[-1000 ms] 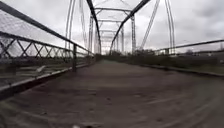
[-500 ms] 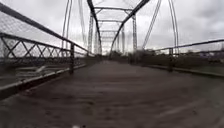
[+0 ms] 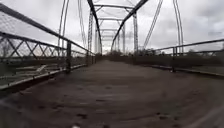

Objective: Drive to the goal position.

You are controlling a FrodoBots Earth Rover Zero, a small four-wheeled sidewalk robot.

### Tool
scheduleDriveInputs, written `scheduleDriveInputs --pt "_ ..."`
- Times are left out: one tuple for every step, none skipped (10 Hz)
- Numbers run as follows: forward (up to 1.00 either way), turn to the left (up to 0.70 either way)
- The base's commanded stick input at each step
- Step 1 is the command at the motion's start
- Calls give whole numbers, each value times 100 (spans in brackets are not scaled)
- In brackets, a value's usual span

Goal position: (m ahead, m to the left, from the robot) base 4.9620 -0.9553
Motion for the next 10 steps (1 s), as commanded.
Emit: scheduleDriveInputs --pt "70 0" --pt "70 0" --pt "70 0" --pt "70 0" --pt "70 0" --pt "70 0" --pt "70 0" --pt "70 0" --pt "70 0" --pt "70 0"
